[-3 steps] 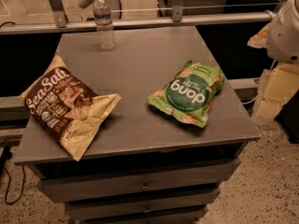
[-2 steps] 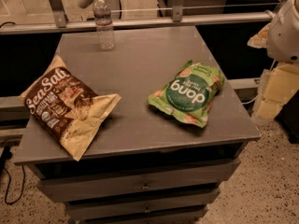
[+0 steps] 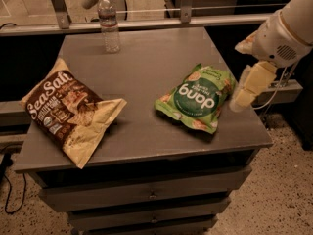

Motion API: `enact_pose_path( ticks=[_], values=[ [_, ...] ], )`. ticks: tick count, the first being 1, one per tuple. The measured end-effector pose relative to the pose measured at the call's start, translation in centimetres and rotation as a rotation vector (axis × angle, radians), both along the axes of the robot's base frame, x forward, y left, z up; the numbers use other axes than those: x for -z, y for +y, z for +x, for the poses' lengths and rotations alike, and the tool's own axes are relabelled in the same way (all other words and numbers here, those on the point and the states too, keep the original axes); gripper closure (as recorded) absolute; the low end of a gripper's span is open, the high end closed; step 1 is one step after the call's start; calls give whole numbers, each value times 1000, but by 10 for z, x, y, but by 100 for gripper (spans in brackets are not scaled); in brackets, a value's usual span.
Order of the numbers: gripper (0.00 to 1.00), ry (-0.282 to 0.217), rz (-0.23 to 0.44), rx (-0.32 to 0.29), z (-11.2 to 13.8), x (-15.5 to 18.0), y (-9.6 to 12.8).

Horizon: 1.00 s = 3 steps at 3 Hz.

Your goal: Move green rice chip bag near water bottle

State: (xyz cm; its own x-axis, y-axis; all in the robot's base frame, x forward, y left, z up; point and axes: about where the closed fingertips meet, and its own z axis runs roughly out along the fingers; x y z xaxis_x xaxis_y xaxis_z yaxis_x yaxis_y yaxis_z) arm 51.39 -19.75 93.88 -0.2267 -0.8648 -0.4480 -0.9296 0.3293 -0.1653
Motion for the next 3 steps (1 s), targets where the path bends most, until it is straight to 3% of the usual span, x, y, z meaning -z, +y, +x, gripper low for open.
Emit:
enact_pose_path(
  ticks=[2, 3],
  values=[
    [0, 4, 225, 49, 76, 39, 25],
    [0, 25, 270, 88, 95, 59, 28]
  ],
)
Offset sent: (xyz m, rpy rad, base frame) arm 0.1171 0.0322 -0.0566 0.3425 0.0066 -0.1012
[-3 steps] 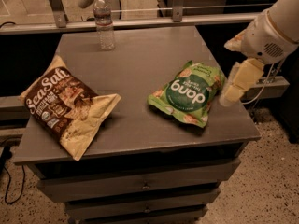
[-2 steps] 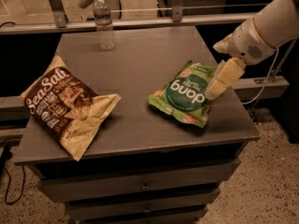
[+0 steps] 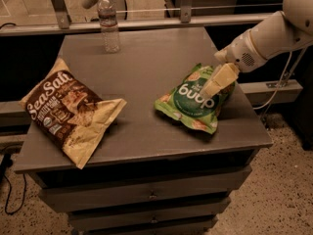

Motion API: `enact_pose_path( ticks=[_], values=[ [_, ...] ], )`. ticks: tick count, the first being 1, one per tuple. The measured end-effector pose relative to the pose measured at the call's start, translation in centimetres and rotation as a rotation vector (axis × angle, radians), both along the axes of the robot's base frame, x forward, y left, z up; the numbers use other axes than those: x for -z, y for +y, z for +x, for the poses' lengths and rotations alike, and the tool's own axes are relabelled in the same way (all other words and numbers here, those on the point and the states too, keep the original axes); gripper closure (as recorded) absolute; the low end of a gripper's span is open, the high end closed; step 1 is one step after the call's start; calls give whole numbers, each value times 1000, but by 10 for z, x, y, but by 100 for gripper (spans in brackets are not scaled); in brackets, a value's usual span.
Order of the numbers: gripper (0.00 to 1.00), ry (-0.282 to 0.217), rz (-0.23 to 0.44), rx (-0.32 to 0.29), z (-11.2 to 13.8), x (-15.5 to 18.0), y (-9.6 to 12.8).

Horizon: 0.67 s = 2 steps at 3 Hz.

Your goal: Move green rice chip bag near water bottle

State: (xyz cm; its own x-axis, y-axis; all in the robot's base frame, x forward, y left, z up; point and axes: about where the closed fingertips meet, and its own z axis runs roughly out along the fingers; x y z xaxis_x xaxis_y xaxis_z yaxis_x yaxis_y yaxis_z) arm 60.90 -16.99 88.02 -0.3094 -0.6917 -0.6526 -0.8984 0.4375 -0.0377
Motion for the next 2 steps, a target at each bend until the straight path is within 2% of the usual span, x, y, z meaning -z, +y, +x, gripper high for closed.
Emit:
enact_pose_path(
  ticks=[1, 2],
  values=[
    [0, 35, 18, 32, 7, 17, -3],
    [15, 58, 24, 39, 10, 21, -1]
  ],
)
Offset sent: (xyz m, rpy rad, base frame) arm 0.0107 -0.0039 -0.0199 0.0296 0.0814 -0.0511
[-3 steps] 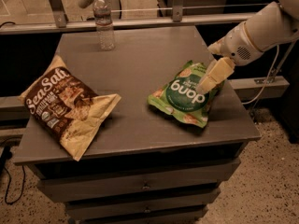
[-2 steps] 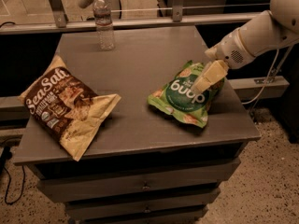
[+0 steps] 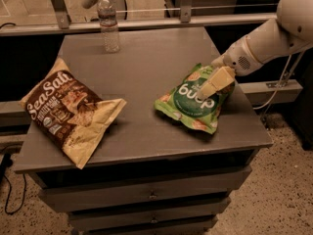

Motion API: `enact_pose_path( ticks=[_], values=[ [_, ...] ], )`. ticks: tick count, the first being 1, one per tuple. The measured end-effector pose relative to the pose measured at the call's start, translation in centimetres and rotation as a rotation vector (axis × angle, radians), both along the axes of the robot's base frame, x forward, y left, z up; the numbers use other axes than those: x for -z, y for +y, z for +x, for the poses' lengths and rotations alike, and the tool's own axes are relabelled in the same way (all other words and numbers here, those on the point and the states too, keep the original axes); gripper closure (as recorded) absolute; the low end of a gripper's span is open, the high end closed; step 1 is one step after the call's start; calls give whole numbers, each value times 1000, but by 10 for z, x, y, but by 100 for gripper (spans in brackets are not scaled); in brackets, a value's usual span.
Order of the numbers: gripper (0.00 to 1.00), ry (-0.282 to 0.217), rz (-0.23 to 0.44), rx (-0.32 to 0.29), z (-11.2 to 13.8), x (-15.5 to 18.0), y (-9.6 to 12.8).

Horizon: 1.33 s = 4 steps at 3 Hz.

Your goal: Move green rice chip bag near water bottle

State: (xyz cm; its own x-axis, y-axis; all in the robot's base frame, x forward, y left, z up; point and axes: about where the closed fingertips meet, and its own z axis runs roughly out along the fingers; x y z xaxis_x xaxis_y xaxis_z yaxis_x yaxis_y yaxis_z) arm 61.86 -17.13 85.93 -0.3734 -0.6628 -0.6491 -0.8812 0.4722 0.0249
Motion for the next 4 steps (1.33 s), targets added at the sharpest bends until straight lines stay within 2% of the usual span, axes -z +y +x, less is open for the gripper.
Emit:
enact_pose_path(
  ticks=[1, 2, 3, 4],
  values=[
    [38, 8, 13, -11, -2, -10, 5],
    [61, -22, 17, -3, -5, -38, 3],
    [85, -104, 1, 29, -2, -83, -6],
    [100, -109, 2, 28, -1, -85, -5]
  ],
)
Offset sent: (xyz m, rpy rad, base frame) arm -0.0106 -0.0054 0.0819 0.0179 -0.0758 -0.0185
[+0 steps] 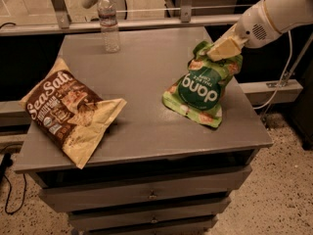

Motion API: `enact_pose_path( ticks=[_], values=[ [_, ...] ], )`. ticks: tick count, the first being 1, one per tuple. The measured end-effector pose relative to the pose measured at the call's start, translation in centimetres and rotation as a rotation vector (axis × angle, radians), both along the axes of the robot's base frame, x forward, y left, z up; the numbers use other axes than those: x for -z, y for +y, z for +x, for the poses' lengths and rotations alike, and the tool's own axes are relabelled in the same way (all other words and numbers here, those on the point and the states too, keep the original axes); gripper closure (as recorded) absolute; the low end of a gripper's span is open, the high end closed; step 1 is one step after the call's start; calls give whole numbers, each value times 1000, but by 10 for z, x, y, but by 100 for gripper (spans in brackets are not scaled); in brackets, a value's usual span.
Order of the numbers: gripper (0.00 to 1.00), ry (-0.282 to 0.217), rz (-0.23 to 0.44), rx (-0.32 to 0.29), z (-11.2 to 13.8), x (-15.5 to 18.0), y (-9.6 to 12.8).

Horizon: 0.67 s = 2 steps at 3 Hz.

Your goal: Move green rice chip bag near water bottle

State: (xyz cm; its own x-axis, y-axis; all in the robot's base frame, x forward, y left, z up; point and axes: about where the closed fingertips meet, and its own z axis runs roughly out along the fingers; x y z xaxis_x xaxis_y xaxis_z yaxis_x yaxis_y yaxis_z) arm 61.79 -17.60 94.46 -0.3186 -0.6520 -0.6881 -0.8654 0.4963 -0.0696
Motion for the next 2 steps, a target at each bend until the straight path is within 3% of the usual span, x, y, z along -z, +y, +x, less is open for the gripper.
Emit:
enact_pose_path(
  ticks=[2],
  values=[
    [100, -23, 28, 11, -2, 2, 4]
  ],
)
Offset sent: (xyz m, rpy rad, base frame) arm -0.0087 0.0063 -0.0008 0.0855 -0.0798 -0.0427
